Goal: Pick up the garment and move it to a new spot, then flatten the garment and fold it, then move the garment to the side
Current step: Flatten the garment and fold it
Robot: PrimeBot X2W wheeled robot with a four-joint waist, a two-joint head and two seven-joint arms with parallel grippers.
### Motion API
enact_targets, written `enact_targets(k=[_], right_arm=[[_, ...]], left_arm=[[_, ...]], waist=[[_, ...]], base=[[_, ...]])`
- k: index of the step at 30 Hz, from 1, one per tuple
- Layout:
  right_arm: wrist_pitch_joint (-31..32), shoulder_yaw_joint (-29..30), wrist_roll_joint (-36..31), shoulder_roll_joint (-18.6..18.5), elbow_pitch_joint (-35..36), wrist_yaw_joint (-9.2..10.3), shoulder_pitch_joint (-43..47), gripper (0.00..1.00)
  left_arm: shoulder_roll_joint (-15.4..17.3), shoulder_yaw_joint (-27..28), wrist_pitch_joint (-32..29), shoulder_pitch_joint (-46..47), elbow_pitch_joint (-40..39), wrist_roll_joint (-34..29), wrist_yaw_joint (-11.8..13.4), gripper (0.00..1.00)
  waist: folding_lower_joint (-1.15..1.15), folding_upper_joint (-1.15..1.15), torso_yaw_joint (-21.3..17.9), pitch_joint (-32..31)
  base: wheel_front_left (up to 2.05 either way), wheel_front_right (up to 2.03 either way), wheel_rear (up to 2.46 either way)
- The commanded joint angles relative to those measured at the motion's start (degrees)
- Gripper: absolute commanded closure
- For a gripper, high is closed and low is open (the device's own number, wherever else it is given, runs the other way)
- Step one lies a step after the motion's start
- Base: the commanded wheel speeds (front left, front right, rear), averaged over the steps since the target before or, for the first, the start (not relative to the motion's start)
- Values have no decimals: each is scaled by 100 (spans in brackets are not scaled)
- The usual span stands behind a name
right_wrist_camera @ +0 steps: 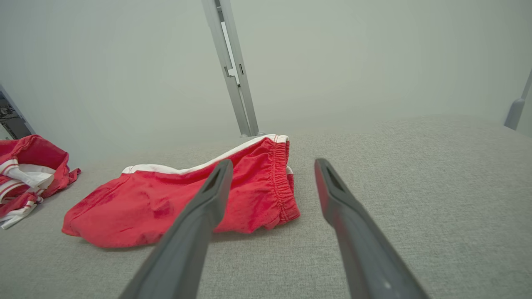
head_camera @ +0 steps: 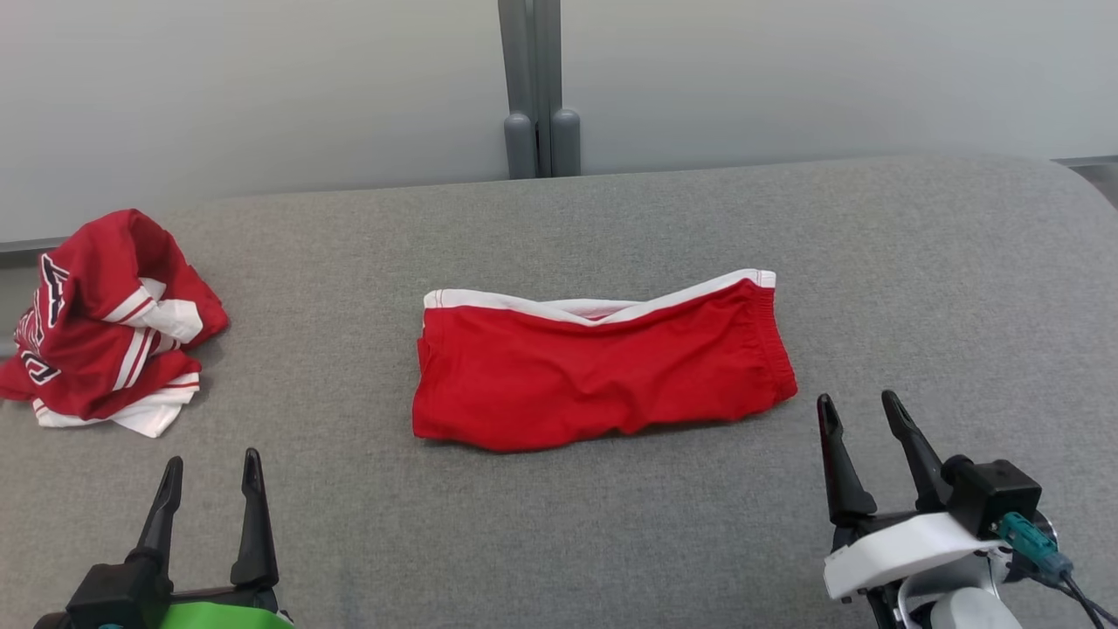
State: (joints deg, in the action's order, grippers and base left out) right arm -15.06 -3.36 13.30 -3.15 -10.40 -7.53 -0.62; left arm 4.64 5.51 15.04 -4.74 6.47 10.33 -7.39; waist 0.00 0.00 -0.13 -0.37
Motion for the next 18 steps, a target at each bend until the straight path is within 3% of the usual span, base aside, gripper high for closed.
enact_targets(k=[1,8,18], right_arm=[[-16,-40,-50,-59,-33,8,-164,0],[-16,-245,-159,-320,-525,8,-949,0],[79,-210,-248,-644,-2261,8,-2224,0]], left_arm=[[-5,-11,18,17,12,-48,-12,0],[-43,-136,18,211,44,-57,-13,0],[-112,-482,18,652,139,-5,-12,0]], waist=[[0,0,31,29],[0,0,252,291],[0,0,752,902]], base=[[0,0,0],[0,0,0],[0,0,0]])
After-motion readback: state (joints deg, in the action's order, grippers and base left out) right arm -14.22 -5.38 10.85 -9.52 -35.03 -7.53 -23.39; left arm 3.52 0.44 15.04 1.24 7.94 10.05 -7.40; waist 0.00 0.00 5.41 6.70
